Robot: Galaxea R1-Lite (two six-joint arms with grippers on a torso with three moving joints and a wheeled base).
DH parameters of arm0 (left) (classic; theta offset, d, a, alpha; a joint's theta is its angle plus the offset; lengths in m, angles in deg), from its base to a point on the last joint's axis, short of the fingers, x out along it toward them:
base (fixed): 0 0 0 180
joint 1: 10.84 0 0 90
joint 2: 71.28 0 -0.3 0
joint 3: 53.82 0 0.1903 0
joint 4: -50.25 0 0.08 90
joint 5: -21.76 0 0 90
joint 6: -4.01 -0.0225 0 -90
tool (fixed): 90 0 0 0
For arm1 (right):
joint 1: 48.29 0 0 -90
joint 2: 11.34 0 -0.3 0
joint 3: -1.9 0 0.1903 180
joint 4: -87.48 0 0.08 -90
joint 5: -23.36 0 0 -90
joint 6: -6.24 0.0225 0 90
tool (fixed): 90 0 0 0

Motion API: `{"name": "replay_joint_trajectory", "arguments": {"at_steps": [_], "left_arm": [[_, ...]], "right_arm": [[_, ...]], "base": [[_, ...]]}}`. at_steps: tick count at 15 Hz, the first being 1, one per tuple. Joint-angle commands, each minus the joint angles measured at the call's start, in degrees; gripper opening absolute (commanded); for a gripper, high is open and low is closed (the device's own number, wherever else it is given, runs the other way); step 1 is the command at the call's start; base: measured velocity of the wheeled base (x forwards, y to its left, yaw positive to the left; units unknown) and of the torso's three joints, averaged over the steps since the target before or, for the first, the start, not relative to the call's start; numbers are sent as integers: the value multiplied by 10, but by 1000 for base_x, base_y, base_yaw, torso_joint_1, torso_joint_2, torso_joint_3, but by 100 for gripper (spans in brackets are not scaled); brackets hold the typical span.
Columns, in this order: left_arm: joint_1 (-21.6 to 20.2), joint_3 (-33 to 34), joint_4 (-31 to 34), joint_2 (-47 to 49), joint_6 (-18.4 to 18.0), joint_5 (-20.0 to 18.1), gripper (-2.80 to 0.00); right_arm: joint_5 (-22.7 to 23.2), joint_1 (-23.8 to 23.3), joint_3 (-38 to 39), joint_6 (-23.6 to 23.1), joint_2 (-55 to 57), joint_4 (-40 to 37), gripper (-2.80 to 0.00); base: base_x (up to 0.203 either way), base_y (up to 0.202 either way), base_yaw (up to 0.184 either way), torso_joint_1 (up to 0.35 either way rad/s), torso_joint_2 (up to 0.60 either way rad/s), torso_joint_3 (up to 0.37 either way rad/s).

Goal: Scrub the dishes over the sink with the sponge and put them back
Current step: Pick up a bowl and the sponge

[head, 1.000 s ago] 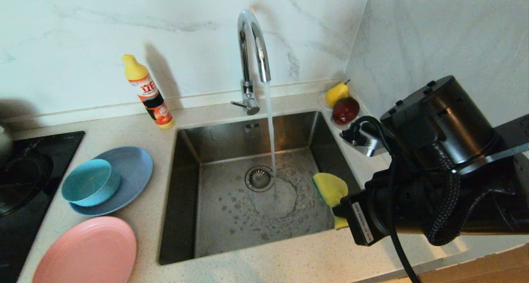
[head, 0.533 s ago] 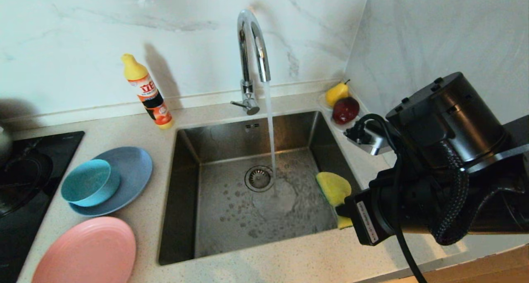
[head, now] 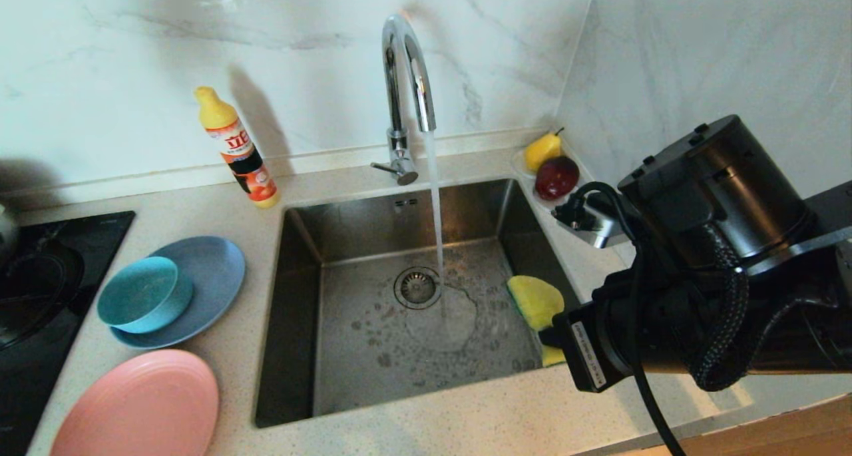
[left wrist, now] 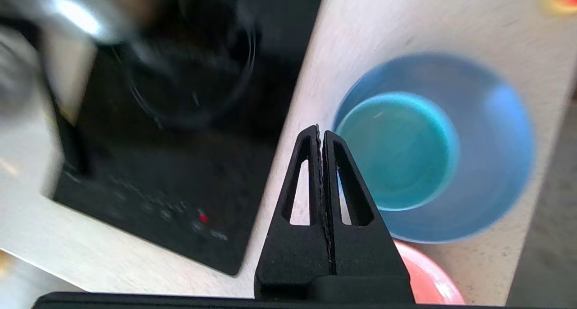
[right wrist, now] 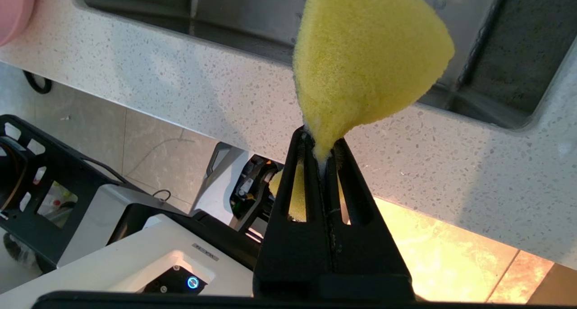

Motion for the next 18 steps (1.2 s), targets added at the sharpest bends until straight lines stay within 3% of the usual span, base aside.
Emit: {"name": "replay_joint_trajectory", "arguments": {"at_steps": [1, 2, 3, 7, 18], "left_arm": [[-89, 1, 22, 53, 10, -94, -280], [-117, 5, 36, 63, 13, -130, -280], [-137, 8, 58, 72, 15, -165, 0], [-144, 42, 98, 74, 28, -210, 0], [-144, 126, 89, 115, 35, -204, 0]], "right_arm": [[0, 0, 0, 1, 3, -1, -280], [0, 0, 0, 2, 5, -1, -280], [0, 0, 1, 2, 6, -1, -280], [0, 0, 3, 4, 6, -1, -280], [0, -1, 3, 6, 5, -1, -280]], "base": [[0, 0, 0, 0, 0, 0], [0, 0, 0, 0, 0, 0], [0, 0, 0, 0, 0, 0], [0, 0, 0, 0, 0, 0], [0, 0, 0, 0, 0, 0]]}}
